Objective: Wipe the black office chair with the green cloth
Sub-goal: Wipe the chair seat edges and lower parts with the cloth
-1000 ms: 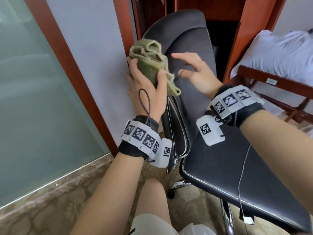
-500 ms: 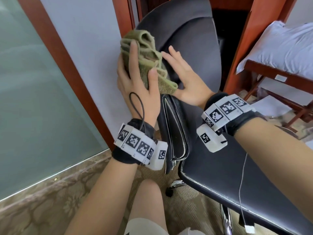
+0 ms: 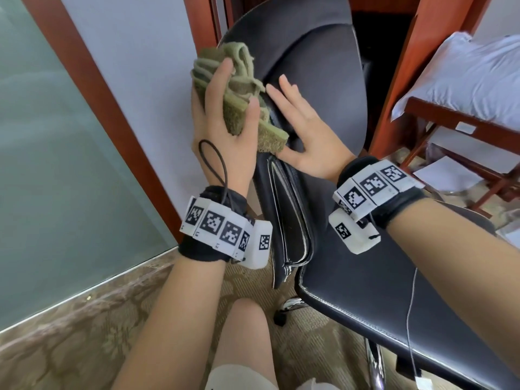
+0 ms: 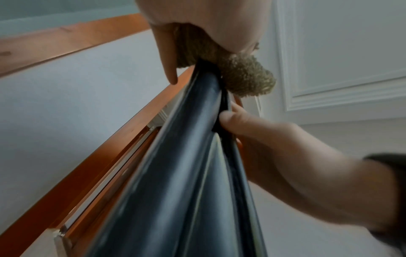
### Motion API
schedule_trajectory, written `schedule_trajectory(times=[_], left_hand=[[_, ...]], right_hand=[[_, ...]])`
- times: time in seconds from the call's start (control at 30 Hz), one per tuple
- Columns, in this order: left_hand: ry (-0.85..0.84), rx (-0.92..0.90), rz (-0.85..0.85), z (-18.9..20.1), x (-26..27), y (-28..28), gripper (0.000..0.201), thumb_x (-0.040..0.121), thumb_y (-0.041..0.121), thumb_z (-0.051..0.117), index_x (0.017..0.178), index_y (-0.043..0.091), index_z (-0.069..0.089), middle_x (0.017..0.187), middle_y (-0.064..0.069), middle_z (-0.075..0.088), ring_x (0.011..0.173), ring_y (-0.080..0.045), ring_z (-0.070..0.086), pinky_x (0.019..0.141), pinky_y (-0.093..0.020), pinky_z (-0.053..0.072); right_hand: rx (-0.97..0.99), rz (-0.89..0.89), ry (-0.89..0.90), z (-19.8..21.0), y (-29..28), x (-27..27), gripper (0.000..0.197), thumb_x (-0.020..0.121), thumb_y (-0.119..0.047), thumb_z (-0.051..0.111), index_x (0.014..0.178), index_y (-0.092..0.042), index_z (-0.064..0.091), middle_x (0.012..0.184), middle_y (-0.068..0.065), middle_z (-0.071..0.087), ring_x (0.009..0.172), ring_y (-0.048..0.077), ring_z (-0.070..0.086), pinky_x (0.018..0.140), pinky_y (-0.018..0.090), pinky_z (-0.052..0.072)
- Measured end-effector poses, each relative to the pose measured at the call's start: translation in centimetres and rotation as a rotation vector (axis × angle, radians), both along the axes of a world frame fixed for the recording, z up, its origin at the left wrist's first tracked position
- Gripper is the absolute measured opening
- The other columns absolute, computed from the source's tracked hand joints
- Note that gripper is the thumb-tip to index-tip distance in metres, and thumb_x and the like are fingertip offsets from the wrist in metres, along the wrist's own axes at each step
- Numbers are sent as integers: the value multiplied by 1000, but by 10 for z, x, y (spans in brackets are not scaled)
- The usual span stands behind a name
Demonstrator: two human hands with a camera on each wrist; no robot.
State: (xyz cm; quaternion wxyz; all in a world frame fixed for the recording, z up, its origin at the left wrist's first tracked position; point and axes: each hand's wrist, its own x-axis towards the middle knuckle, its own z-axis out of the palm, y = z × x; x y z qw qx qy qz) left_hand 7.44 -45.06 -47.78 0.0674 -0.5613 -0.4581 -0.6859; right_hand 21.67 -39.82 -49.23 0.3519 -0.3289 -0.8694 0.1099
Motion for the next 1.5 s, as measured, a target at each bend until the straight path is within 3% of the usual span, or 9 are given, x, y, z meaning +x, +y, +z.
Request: schedule_trajectory(times=[0.2,0.47,0.6,0.77,0.87,0.93,1.07,1.3,1.5], left_hand=[[-54,-52,-110,-52,7,-14,44,89,26,54,130,24,40,128,-3,49,117,-24,55,97,-41,48],[61,4,-178,-17,-17,-8,46,89,20,56,132,25,40,128,11,44,120,-18,52,102,-35,44],[77,29,-126,-5,-17,-1,44,91,21,56,131,23,37,130,15,41,122,-10,48,102,-25,40],[-52,-9,-173,-34,-1,-5,46,90,16,55,132,21,36,132,1,46,124,-24,50,104,-42,42],[-56,-63,-207,-60,2,-9,48,90,17,55,133,23,34,133,4,43,125,-27,49,103,-49,41],[-30,-98,-238,-70,1,-11,48,91,18,54,133,26,34,133,1,43,127,-26,47,104,-48,40],[37,-59,-285,-53,-9,-7,47,89,14,53,134,24,43,134,-3,42,127,-12,44,107,-27,36],[-45,57,-260,-4,-7,6,47,93,12,48,135,-5,38,136,-22,46,127,-30,47,107,-45,39],[-50,0,-238,-48,0,-3,45,93,14,51,134,12,33,137,-18,46,125,-34,49,100,-54,42]], right_hand=[[-6,28,-70,5,1,7,82,88,-38,59,149,-17,9,158,9,-2,145,29,-2,114,32,8],[-77,69,-46,5,2,12,71,93,-42,46,149,-23,6,158,6,-6,145,26,-7,115,35,6],[-86,80,73,-14,-7,12,74,88,-62,37,146,-30,5,158,4,-5,145,21,-6,117,37,6],[-89,20,111,-31,-14,18,68,93,-33,51,147,-26,11,158,8,1,146,21,2,119,40,11],[-82,-4,36,-30,-10,20,70,93,-16,54,149,-23,12,158,7,0,146,21,2,115,26,12],[-56,-4,-19,-30,-8,22,69,93,-26,51,147,-28,9,158,8,-2,146,23,3,111,17,17],[-34,-5,-49,-30,-7,24,74,92,-10,55,148,-20,9,157,12,-2,145,27,5,117,40,18],[-24,-9,-24,-36,-6,20,71,92,-14,52,148,-20,8,158,13,-2,145,29,7,115,46,22],[-33,-8,-12,-36,-7,17,70,91,-7,49,149,-13,10,157,15,-2,145,30,6,116,37,19]])
